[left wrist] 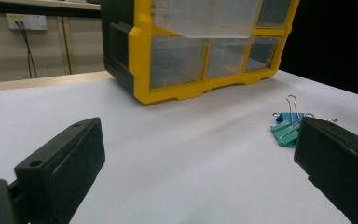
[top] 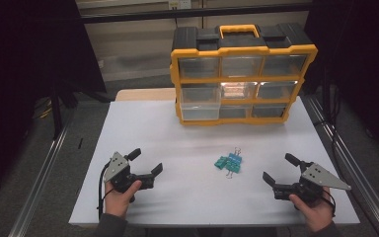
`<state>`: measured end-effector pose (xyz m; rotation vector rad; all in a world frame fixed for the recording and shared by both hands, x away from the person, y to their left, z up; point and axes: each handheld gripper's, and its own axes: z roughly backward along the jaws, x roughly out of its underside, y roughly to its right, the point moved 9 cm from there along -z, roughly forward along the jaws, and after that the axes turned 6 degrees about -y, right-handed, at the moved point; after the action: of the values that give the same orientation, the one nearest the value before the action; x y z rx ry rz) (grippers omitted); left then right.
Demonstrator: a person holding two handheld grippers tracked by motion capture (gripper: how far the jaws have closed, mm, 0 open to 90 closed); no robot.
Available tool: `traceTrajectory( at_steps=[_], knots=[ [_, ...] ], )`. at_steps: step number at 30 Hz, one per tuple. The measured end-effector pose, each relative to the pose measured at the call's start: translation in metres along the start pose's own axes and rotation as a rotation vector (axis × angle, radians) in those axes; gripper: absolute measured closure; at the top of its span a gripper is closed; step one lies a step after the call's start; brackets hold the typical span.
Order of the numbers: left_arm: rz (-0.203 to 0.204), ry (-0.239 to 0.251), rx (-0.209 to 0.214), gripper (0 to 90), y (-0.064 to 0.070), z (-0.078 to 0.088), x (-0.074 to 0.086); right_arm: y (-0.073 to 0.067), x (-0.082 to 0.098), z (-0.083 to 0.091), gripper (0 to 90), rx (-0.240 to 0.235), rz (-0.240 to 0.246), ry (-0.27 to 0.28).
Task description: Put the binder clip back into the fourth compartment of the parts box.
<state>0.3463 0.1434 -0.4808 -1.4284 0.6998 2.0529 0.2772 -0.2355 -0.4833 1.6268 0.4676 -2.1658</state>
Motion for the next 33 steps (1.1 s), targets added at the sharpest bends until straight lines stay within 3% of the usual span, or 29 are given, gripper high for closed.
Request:
traceTrajectory(
  at_steps=[7,9,10,11,15,17,18,33],
  knots=[
    [0.004,-0.043,0.03,1.6,0.01,-0.019,0.001,-0.001,0.0,0.0,0.5,-0.005,0.0,-0.001],
    [-0.017,-0.064,0.028,1.6,0.012,-0.024,0.002,-0.001,0.0,0.0,0.5,-0.005,0.0,-0.002],
    [-0.013,-0.055,0.048,1.6,0.015,-0.027,0.001,-0.001,0.0,0.0,0.5,-0.005,0.0,-0.002],
    [-0.041,-0.077,0.049,1.7,0.016,-0.028,0.002,0.0,0.0,0.0,0.5,-0.003,-0.002,-0.002],
    [-0.015,-0.075,0.037,1.7,0.024,-0.038,-0.003,0.0,0.0,0.0,0.5,-0.003,0.001,0.001],
    [-0.035,-0.088,0.056,1.7,0.025,-0.039,-0.003,0.0,0.0,0.0,0.5,-0.003,0.0,-0.002],
    [-0.02,-0.083,0.044,1.7,0.028,-0.044,-0.004,0.0,0.0,0.0,0.5,-0.004,-0.002,-0.003],
    [-0.017,-0.114,0.068,1.7,0.045,-0.072,-0.009,-0.001,0.001,0.0,0.5,-0.008,0.002,-0.007]
  ],
)
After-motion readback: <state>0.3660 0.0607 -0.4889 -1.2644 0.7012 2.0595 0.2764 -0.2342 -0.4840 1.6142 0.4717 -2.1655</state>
